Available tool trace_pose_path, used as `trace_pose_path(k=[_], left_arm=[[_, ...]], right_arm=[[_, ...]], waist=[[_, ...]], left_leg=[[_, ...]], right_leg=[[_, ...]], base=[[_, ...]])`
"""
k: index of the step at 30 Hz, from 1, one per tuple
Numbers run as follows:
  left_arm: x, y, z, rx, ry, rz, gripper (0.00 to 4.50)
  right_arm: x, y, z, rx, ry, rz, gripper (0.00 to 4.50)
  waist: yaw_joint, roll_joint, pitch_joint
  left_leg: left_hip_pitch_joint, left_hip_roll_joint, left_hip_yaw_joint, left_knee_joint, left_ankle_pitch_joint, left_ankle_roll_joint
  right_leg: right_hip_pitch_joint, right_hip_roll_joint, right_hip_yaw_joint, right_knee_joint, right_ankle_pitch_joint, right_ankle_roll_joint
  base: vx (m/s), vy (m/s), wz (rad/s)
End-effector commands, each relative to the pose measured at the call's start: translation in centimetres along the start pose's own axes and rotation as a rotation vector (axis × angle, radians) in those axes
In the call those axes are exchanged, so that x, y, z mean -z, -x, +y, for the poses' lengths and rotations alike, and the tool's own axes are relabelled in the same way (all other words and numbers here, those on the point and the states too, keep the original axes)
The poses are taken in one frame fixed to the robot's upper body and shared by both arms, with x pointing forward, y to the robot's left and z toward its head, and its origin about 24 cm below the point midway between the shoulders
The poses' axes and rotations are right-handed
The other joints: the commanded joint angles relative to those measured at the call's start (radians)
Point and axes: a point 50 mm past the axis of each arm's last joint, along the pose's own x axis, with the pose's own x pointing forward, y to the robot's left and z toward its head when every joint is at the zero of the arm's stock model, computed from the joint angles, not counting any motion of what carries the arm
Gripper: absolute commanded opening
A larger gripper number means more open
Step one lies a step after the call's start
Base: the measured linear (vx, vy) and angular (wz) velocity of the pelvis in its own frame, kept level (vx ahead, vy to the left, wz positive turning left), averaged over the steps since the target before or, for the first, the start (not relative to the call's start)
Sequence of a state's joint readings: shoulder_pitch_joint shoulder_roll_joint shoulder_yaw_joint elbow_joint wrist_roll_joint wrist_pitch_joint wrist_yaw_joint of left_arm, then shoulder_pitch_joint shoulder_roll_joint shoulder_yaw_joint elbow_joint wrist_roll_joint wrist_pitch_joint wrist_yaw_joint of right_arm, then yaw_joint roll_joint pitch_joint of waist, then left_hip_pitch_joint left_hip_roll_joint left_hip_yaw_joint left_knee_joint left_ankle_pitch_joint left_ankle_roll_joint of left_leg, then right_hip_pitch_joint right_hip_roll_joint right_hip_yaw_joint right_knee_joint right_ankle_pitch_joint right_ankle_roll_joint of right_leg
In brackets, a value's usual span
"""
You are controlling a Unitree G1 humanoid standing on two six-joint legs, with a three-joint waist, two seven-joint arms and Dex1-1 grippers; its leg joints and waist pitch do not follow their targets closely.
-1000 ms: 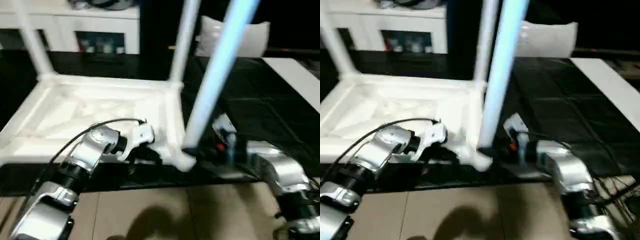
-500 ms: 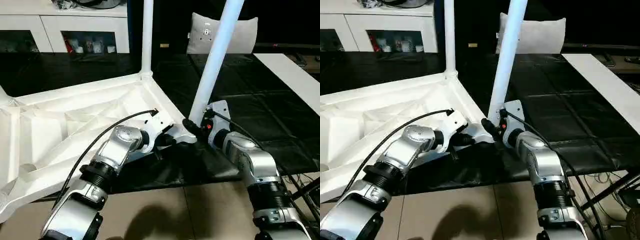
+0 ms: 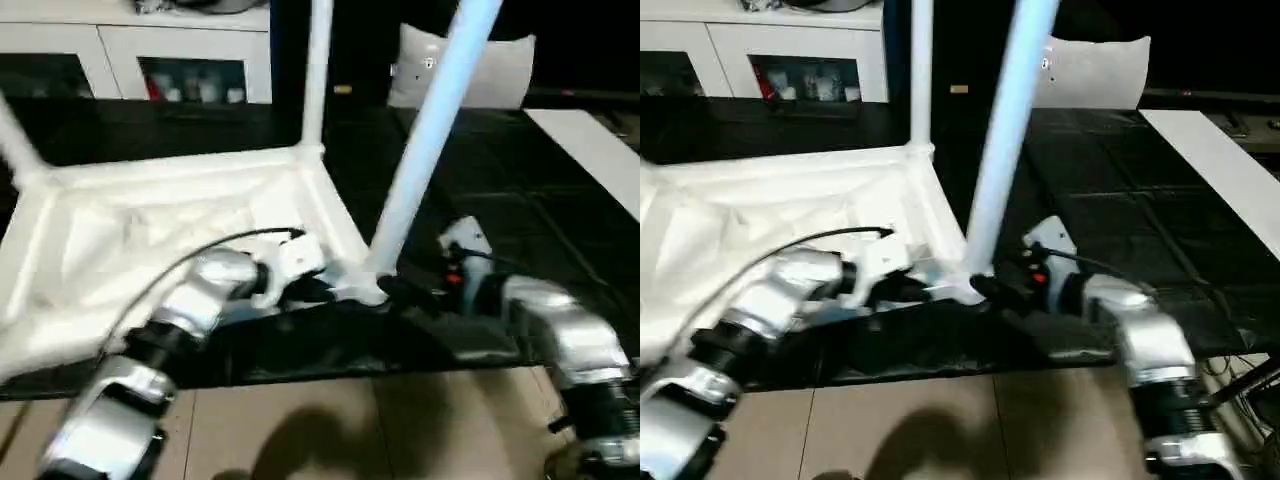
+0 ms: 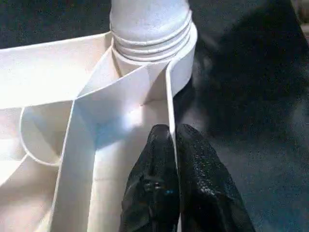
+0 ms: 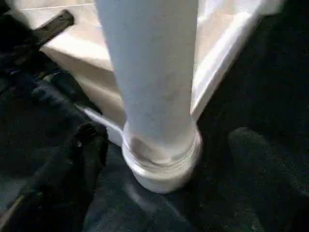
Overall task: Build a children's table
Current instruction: Rotate leg to tighten
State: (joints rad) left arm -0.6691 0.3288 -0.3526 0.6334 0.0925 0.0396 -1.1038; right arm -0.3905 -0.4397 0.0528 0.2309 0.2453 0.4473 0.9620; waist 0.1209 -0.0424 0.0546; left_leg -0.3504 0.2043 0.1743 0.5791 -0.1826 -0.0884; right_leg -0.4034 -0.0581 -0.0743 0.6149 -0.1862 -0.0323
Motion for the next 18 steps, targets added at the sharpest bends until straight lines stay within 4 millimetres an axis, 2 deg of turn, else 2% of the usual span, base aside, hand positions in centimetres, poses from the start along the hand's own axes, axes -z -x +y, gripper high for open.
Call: trace_pose_path(k=[1,5,6,7,8,9,10,11,12,14,17,18], left_arm=[[-0.7,-0.6,-0.8,0.137,-0.099,0.014,0.00],[-0.7,0.0,-1.5,0.279,-0.140,0.012,0.00],[-0.8,0.0,-1.7,0.307,-0.146,0.011,0.00],[-0.8,0.1,-1.9,0.339,-0.153,0.012,0.00],[-0.7,0.1,-2.1,0.357,-0.156,0.012,0.00],[-0.7,0.1,-2.3,0.376,-0.161,0.014,0.00],[-0.7,0.1,-2.4,0.394,-0.168,0.017,0.00],[-0.6,0.2,-2.5,0.407,-0.173,0.021,0.00],[-0.6,0.2,-2.6,0.415,-0.176,0.023,0.00],[-0.6,0.2,-2.5,0.418,-0.184,0.026,0.00],[-0.6,0.4,-2.3,0.416,-0.192,0.024,0.00],[-0.6,0.4,-2.3,0.415,-0.192,0.024,0.00]], right_arm=[[-0.4,0.6,0.4,-0.109,0.050,0.030,4.46],[-0.4,0.9,0.3,-0.187,0.117,0.083,4.46],[-0.4,0.9,0.6,-0.232,0.115,0.089,4.31],[-0.4,0.9,0.9,-0.284,0.110,0.095,4.20],[-0.4,0.9,1.0,-0.309,0.108,0.096,4.20],[-0.3,0.9,1.2,-0.335,0.094,0.095,4.08],[-0.3,0.9,1.4,-0.358,0.086,0.096,4.00],[-0.2,0.9,1.6,-0.377,0.084,0.100,4.00],[-0.2,0.9,1.7,-0.390,0.085,0.105,3.75],[-0.1,0.9,1.9,-0.406,0.085,0.109,3.63],[0.0,0.7,2.2,-0.445,0.073,0.109,3.24],[0.0,0.7,2.2,-0.448,0.073,0.108,3.24]], waist=[[0.003,-0.001,-0.066],[0.018,0.000,-0.066],[0.021,0.001,-0.066],[0.025,-0.003,-0.066],[0.030,0.000,-0.066],[0.030,-0.005,-0.065],[0.034,-0.004,-0.066],[0.037,-0.003,-0.066],[0.038,-0.003,-0.066],[0.041,-0.004,-0.065],[0.041,-0.005,-0.065],[0.042,-0.005,-0.066]], left_leg=[[0.004,0.030,-0.005,-0.056,-0.146,0.052],[0.004,0.032,-0.004,-0.054,-0.140,0.048],[0.006,0.033,-0.002,-0.053,-0.144,0.047],[0.005,0.034,-0.002,-0.053,-0.149,0.048],[0.006,0.036,-0.002,-0.053,-0.153,0.049],[0.005,0.036,-0.002,-0.053,-0.150,0.051],[0.005,0.037,-0.003,-0.053,-0.147,0.052],[0.004,0.038,-0.003,-0.053,-0.148,0.050],[0.006,0.038,-0.003,-0.053,-0.149,0.048],[0.005,0.037,-0.004,-0.053,-0.153,0.045],[0.004,0.035,-0.004,-0.053,-0.161,0.038],[0.004,0.035,-0.004,-0.053,-0.160,0.037]], right_leg=[[0.063,-0.085,0.053,-0.076,-0.177,-0.160],[0.061,-0.087,0.054,-0.072,-0.171,-0.168],[0.058,-0.087,0.054,-0.072,-0.168,-0.174],[0.059,-0.087,0.054,-0.071,-0.171,-0.178],[0.058,-0.089,0.053,-0.069,-0.176,-0.180],[0.058,-0.088,0.053,-0.070,-0.179,-0.179],[0.058,-0.089,0.053,-0.069,-0.180,-0.180],[0.057,-0.089,0.053,-0.068,-0.183,-0.178],[0.056,-0.089,0.053,-0.068,-0.184,-0.178],[0.056,-0.089,0.053,-0.070,-0.196,-0.173],[0.057,-0.090,0.053,-0.075,-0.237,-0.152],[0.056,-0.090,0.053,-0.074,-0.239,-0.150]], base=[[0.000,0.000,0.00],[0.000,0.000,0.00],[0.000,0.000,0.00],[0.000,0.000,0.00],[0.000,0.000,0.00],[0.000,0.000,0.00],[0.000,0.000,0.00],[0.000,0.000,0.00],[0.000,0.000,0.00],[0.000,0.000,0.00],[0.000,0.000,0.00],[0.000,0.000,0.00]])
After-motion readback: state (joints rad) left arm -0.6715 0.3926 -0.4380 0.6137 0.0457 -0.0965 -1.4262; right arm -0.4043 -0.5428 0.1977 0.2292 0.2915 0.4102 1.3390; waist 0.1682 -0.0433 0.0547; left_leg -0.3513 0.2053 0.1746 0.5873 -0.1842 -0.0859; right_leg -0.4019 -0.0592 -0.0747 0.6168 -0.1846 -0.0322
